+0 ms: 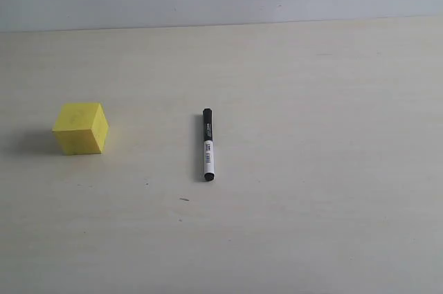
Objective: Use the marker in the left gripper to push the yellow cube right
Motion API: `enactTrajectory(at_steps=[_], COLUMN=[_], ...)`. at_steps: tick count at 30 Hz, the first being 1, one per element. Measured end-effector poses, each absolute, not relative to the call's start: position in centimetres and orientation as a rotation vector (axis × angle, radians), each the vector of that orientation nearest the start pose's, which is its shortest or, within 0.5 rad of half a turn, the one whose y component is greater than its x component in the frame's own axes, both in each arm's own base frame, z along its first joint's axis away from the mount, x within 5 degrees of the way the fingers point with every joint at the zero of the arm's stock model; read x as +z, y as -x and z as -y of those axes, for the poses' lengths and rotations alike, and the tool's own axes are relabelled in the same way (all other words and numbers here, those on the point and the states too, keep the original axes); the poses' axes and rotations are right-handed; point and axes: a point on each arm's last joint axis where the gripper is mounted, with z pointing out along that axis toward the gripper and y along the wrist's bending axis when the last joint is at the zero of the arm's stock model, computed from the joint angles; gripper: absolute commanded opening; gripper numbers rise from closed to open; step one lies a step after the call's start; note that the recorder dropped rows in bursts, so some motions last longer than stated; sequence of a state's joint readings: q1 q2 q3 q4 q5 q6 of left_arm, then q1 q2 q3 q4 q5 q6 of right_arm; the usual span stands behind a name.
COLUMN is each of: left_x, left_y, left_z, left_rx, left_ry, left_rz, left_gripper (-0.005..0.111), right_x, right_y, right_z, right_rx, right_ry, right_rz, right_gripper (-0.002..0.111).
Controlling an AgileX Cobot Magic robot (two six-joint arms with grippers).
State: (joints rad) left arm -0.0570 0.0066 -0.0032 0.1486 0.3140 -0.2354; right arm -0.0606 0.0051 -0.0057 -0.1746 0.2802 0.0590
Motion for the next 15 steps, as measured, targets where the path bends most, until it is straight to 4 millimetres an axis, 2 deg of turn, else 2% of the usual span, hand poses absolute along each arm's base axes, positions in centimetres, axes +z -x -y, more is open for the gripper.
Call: enactTrajectory(at_steps=[15], left_x=[18.58], left_y=[-5.46], left_z=[-0.19], left_rx=[-0.056], left_ry=[0.079], left_rz=[-1.796], left_gripper=[0.000], right_x=[18.98], right_y=[-5.46], right_z=[0.77], right_rx=[-0.166], right_ry=[0.008], right_rz=[-1.762], right_gripper=[0.000])
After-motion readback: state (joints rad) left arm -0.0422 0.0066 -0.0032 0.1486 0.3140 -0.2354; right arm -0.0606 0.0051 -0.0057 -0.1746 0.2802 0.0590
